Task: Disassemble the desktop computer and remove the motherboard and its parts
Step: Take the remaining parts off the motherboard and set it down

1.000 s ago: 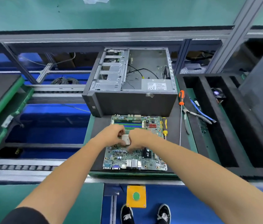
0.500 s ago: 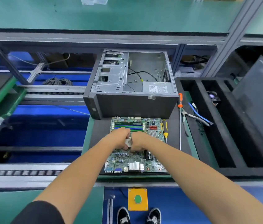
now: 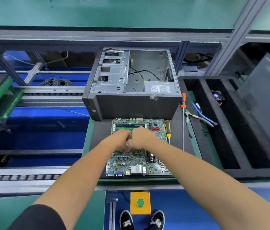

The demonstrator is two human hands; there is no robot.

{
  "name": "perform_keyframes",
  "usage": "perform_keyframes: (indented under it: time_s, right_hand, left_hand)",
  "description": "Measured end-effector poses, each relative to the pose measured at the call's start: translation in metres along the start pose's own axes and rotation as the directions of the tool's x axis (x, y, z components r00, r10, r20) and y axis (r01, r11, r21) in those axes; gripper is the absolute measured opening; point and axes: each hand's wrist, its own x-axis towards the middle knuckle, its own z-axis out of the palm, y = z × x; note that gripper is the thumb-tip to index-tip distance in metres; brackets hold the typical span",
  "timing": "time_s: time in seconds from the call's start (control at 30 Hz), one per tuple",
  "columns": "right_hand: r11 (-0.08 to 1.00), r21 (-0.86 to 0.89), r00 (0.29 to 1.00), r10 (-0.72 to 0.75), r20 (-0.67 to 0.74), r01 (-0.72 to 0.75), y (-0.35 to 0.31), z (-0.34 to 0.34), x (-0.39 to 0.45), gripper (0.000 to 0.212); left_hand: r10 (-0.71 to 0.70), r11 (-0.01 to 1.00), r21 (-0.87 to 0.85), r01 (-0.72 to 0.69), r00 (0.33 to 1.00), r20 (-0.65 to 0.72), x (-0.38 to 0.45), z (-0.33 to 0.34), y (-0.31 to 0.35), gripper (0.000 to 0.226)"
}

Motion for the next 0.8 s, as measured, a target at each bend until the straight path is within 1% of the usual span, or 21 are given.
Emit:
perform_keyframes:
  time_s: [0.1, 0.17, 0.23, 0.43, 0.53, 0.6, 0.67, 0.73, 0.8]
  right_hand:
    - [0.996, -0.042, 0.997, -0.083, 0.0, 0.083, 0.004, -0.019, 0.0, 0.025]
    - [0.988, -0.105, 0.993, -0.114, 0.01, 0.114, 0.004, -0.024, 0.002, 0.032]
    - [0.985, -0.134, 0.994, -0.106, 0.005, 0.106, 0.007, -0.024, 0.005, 0.035]
    - [0.996, -0.06, 0.998, -0.06, 0.019, 0.061, 0.013, -0.019, 0.014, 0.035]
    - [0.998, -0.044, 0.999, -0.045, 0.021, 0.046, 0.012, -0.02, 0.018, 0.031]
    - [0.999, -0.031, 0.999, -0.032, 0.042, 0.034, 0.012, -0.021, 0.022, 0.027]
    - [0.999, -0.022, 0.998, -0.023, 0.062, 0.025, 0.012, -0.021, 0.024, 0.031]
    - [1.0, -0.02, 0.998, -0.014, 0.065, 0.016, 0.012, -0.021, 0.026, 0.033]
    - [0.999, -0.03, 0.998, -0.007, 0.068, 0.009, 0.012, -0.021, 0.027, 0.031]
  left_hand:
    - [-0.002, 1.0, -0.026, 0.002, 1.0, -0.01, -0.002, 0.0, -0.001, 0.044]
    - [-0.005, 1.0, -0.007, 0.005, 1.0, -0.028, -0.003, 0.0, -0.002, 0.05]
    - [-0.002, 1.0, -0.003, 0.002, 0.999, -0.042, -0.003, 0.001, -0.002, 0.048]
    - [0.006, 1.0, -0.023, -0.008, 0.997, -0.076, -0.009, 0.007, -0.002, 0.046]
    - [0.042, 0.997, -0.063, -0.05, 0.992, -0.116, -0.012, 0.012, -0.007, 0.044]
    - [0.085, 0.995, -0.039, -0.091, 0.987, -0.135, -0.015, 0.012, -0.007, 0.048]
    - [0.111, 0.994, -0.006, -0.113, 0.983, -0.149, -0.016, 0.013, -0.008, 0.052]
    - [0.118, 0.993, 0.0, -0.12, 0.976, -0.181, -0.017, 0.014, -0.009, 0.049]
    - [0.125, 0.992, 0.016, -0.125, 0.969, -0.212, -0.018, 0.015, -0.011, 0.046]
